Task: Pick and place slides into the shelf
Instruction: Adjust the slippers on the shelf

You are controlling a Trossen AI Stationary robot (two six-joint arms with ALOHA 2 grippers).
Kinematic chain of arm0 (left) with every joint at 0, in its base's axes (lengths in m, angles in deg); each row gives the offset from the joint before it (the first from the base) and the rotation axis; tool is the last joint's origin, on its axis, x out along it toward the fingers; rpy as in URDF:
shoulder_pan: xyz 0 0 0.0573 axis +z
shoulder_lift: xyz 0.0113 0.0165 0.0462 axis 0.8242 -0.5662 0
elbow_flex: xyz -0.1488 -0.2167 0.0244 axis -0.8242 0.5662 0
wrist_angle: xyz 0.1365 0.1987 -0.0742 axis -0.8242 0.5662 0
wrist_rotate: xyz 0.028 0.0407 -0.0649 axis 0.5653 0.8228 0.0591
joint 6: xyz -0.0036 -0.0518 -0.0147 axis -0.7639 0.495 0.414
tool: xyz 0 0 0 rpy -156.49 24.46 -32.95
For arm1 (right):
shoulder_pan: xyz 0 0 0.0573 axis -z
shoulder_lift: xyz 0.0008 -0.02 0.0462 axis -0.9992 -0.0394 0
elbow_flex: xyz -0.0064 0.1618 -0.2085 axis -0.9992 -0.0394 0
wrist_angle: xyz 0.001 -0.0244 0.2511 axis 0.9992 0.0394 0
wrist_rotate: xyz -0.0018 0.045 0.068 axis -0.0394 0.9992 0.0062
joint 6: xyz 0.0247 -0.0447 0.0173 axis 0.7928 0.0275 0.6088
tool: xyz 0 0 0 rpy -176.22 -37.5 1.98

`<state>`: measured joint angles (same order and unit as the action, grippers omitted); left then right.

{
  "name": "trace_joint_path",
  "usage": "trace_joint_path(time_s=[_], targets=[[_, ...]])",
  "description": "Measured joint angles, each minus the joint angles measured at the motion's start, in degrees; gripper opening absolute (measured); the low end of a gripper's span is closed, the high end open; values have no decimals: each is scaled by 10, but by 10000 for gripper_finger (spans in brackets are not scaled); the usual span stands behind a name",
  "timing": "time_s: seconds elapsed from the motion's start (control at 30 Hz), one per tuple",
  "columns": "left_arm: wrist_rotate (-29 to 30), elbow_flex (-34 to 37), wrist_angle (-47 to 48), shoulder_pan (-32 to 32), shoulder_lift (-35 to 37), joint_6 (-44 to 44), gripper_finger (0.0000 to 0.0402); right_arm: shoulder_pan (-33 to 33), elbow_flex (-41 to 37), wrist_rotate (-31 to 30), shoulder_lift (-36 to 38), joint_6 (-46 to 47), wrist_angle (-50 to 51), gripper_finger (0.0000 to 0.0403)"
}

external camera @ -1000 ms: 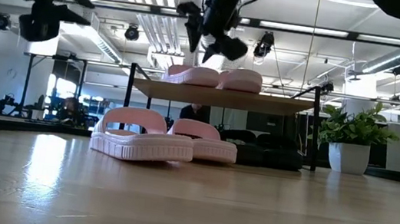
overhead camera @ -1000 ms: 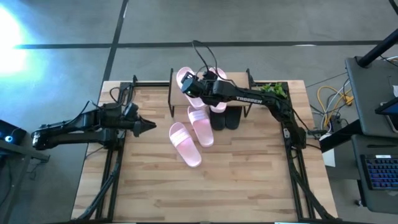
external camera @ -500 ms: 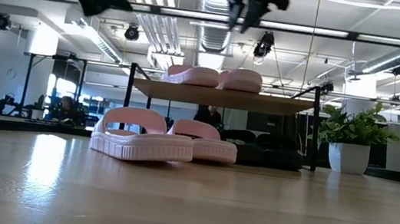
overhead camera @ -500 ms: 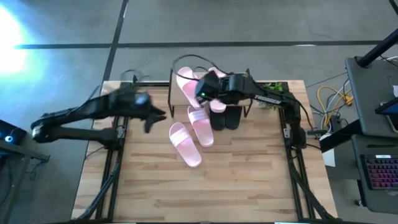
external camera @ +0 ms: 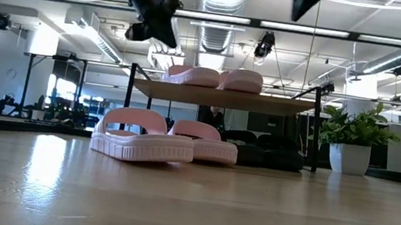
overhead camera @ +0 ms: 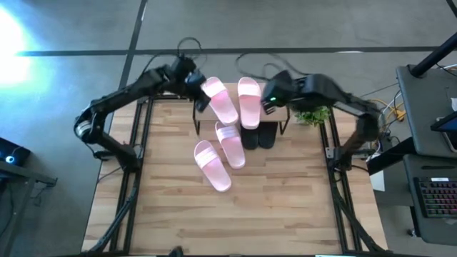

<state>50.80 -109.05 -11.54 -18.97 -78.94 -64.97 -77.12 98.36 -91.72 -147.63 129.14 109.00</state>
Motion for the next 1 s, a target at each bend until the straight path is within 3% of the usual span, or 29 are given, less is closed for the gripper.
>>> trace_joint_path(time_s=[0.1,0.3,0.47,0.73,1.0], targets=[[3,-29,22,25,-38,-5,0,14,-54,2,62,38,-1,9],[6,-53,95,35,-93,-95,0,30,-173,2,153,47,-5,9],[98,-77,124,35,-124,-161,0,31,-271,7,185,45,-42,9],[121,-101,119,47,-136,-202,0,95,-347,77,157,-46,-234,9],[109,-109,114,48,-190,-208,0,173,-314,115,83,-135,-270,9]])
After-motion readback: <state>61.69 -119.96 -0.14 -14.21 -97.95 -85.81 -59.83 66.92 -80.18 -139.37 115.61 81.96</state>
